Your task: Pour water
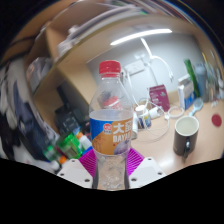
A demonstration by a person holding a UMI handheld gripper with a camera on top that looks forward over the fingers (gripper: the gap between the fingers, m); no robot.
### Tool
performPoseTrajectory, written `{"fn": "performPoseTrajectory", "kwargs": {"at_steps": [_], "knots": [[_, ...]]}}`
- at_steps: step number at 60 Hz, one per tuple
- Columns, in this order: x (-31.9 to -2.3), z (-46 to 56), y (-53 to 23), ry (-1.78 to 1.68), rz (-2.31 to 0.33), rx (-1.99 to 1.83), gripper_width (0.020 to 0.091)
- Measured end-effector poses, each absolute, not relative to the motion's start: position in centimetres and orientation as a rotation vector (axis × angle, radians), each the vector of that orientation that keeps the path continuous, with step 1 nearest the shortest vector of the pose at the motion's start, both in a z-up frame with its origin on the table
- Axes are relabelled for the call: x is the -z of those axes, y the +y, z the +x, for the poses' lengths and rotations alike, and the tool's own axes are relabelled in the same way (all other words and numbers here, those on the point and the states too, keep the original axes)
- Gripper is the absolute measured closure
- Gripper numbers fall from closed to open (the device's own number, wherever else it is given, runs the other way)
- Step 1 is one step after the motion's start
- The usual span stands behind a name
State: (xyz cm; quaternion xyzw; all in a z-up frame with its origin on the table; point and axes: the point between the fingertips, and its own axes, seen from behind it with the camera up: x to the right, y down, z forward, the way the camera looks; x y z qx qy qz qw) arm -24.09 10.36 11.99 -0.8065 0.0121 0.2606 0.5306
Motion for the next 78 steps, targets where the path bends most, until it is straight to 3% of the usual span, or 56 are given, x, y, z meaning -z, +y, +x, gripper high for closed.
{"fn": "performPoseTrajectory", "kwargs": {"at_steps": [8,18,32,46,63,70,78], "knots": [[-14.1,-23.4,11.4,0.510,-1.966,-1.110,0.0751],[-16.8,-21.6,12.6,1.008,-1.836,-1.532,0.0752],[-19.3,-20.5,14.5,1.447,-1.535,-1.949,0.0751],[-20.7,-18.0,16.8,1.677,-1.277,-2.062,0.0751],[-22.1,-18.6,16.6,1.613,-1.328,-2.076,0.0750],[-22.5,-18.3,15.5,1.268,-1.614,-1.871,0.0750],[-26.0,-13.4,16.6,0.698,-1.804,-1.444,0.0751]]}}
